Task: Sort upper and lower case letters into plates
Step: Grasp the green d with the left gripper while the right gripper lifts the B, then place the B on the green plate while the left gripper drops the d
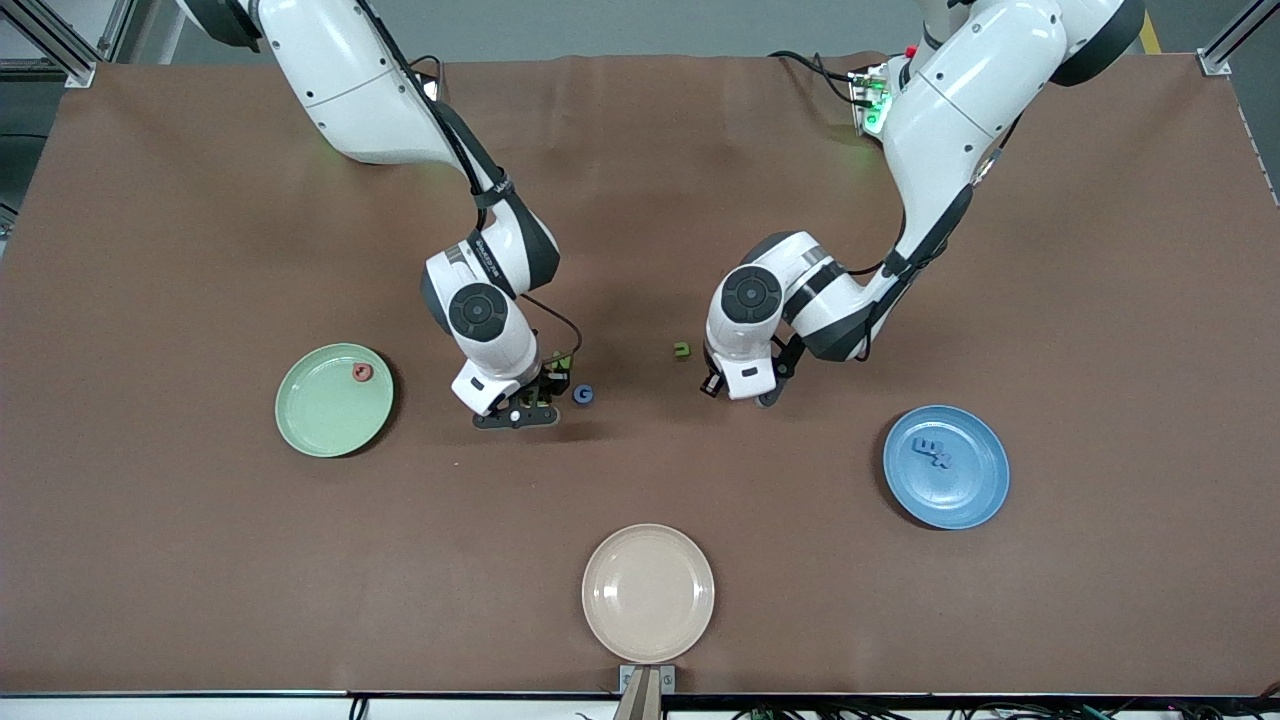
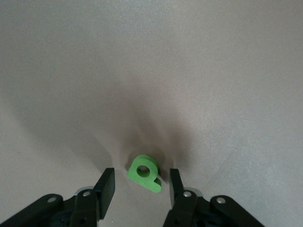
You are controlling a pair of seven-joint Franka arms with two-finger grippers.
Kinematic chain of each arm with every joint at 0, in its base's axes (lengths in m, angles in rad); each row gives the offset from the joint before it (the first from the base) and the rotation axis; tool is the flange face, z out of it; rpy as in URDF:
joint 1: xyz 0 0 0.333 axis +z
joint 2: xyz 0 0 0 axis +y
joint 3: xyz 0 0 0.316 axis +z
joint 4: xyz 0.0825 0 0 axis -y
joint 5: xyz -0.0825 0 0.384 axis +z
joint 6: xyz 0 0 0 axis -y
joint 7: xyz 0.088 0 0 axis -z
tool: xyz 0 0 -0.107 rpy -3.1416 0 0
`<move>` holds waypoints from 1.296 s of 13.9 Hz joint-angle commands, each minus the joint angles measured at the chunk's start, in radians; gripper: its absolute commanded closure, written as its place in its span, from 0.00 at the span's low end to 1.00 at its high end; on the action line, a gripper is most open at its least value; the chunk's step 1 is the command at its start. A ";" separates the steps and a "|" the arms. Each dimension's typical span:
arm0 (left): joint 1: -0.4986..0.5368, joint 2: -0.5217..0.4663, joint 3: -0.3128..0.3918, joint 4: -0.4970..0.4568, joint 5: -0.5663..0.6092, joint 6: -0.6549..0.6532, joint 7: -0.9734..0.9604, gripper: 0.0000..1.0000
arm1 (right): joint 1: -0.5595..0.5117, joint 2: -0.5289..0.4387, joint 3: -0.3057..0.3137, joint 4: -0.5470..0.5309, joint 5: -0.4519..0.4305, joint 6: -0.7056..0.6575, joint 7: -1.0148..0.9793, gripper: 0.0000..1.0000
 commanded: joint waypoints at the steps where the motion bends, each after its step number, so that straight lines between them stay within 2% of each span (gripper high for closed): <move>1: 0.004 0.002 0.005 -0.016 0.022 0.030 -0.019 0.48 | -0.056 -0.037 0.010 -0.007 -0.011 -0.065 -0.048 1.00; 3: 0.005 0.007 0.006 -0.018 0.029 0.035 -0.019 0.51 | -0.125 -0.109 0.010 -0.032 -0.011 -0.159 -0.154 1.00; 4: 0.004 0.007 0.006 -0.016 0.027 0.035 -0.019 0.61 | -0.165 -0.159 0.010 -0.068 -0.011 -0.170 -0.218 1.00; 6: 0.005 0.005 0.006 -0.015 0.029 0.035 -0.019 0.93 | -0.269 -0.244 0.010 -0.162 -0.011 -0.167 -0.398 1.00; 7: 0.005 0.005 0.006 -0.015 0.027 0.035 -0.017 0.99 | -0.317 -0.276 0.010 -0.200 -0.011 -0.167 -0.473 1.00; 10: 0.011 -0.007 0.006 0.014 0.029 0.027 0.000 1.00 | -0.461 -0.333 0.010 -0.299 -0.012 -0.133 -0.685 1.00; 13: 0.057 -0.062 0.015 0.044 0.030 0.007 0.100 1.00 | -0.533 -0.324 0.010 -0.412 -0.012 0.023 -0.805 1.00; 14: 0.088 -0.081 0.015 0.048 0.030 0.007 0.154 1.00 | -0.555 -0.322 0.010 -0.418 -0.012 0.034 -0.834 0.97; 15: 0.126 -0.110 0.015 0.047 0.030 0.004 0.229 1.00 | -0.561 -0.321 0.008 -0.419 -0.012 0.034 -0.845 0.88; 16: 0.167 -0.130 0.012 0.047 0.030 -0.014 0.303 1.00 | -0.563 -0.319 0.008 -0.416 -0.014 0.031 -0.845 0.50; 17: 0.198 -0.150 0.011 0.050 0.030 -0.045 0.381 1.00 | -0.566 -0.319 0.008 -0.415 -0.015 0.033 -0.846 0.00; 18: 0.233 -0.164 0.011 0.048 0.029 -0.072 0.458 1.00 | -0.567 -0.319 0.008 -0.412 -0.015 0.030 -0.845 0.00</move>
